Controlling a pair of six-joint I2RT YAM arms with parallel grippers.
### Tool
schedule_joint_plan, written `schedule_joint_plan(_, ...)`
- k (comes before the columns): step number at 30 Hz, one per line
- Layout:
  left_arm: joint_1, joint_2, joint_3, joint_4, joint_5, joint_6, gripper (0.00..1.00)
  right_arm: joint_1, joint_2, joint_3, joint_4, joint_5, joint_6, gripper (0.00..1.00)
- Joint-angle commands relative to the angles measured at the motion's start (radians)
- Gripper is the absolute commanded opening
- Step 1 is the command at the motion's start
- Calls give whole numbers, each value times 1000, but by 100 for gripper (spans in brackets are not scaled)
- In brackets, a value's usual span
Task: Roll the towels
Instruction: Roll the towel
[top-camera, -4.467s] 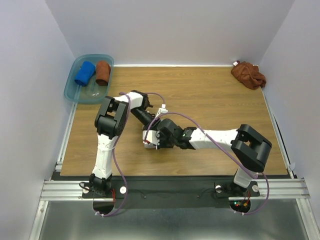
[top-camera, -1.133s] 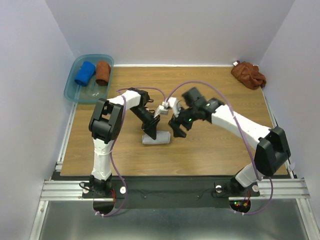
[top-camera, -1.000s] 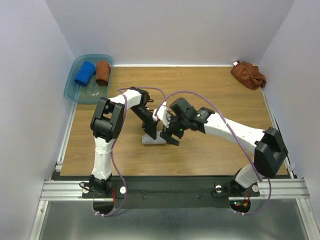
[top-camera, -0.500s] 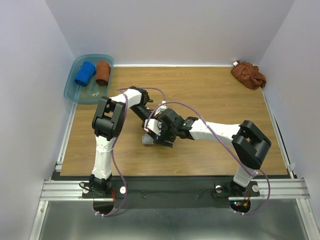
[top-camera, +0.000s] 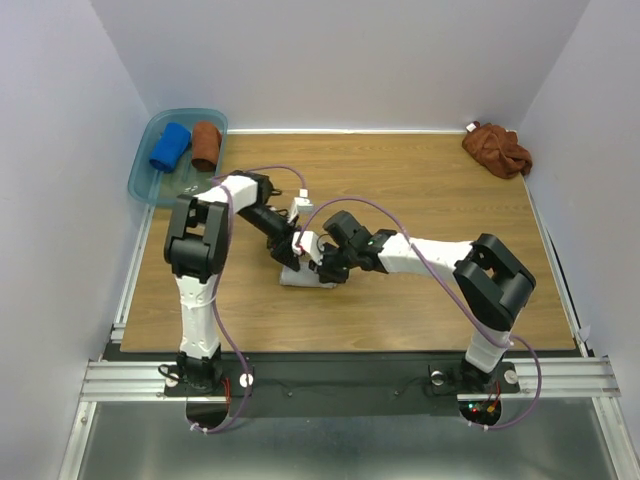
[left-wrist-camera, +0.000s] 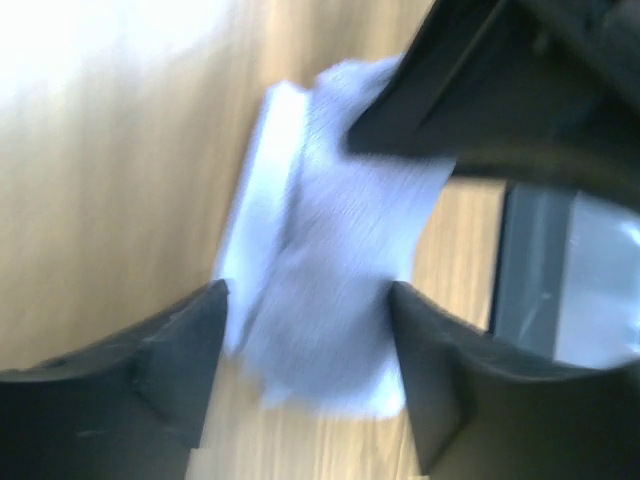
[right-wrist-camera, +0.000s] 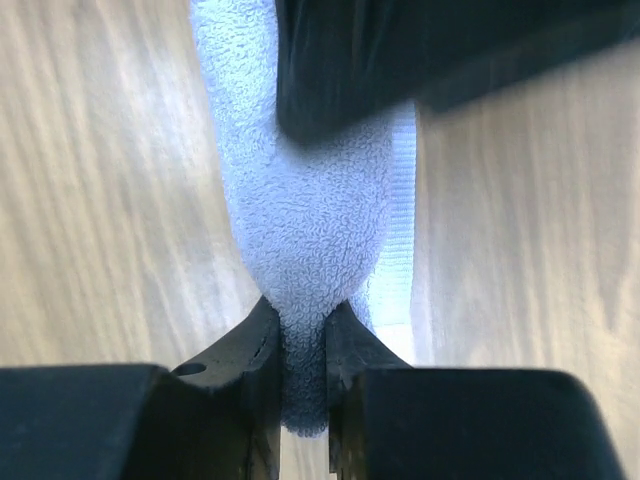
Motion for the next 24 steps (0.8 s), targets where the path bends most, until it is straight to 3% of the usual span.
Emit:
schedule_joint_plan(1, 118, -172, -39, 68, -72, 14, 82, -50, 44, 20, -134, -220, 75, 1)
schedule_joint_plan(6, 256, -328, -104, 146, -90, -23, 86, -99, 103, 80, -202, -327, 118, 0)
schedule_joint_plan(11, 253, -718, -384, 405, -237, -3, 91, -143, 197, 179, -271, -464, 149, 1)
schedule_joint_plan(13, 183, -894, -534, 514, -323, 10, 94, -166, 246, 204, -295, -491, 164, 1)
schedule_joint_plan(15, 31, -1055, -681, 614, -452, 43, 96, -189, 287, 238, -315, -540, 177, 0)
schedule_joint_plan(19, -191, -1216, -858, 766, -596, 69, 99, -215, 349, 297, -356, -617, 183, 1)
schedule_joint_plan(20, -261, -1223, -875, 789, -649, 69, 99, -217, 357, 305, -372, -645, 181, 1)
schedule_joint_plan(24, -350, -1165, -905, 884, -716, 60, 98, -218, 401, 339, -403, -671, 161, 0)
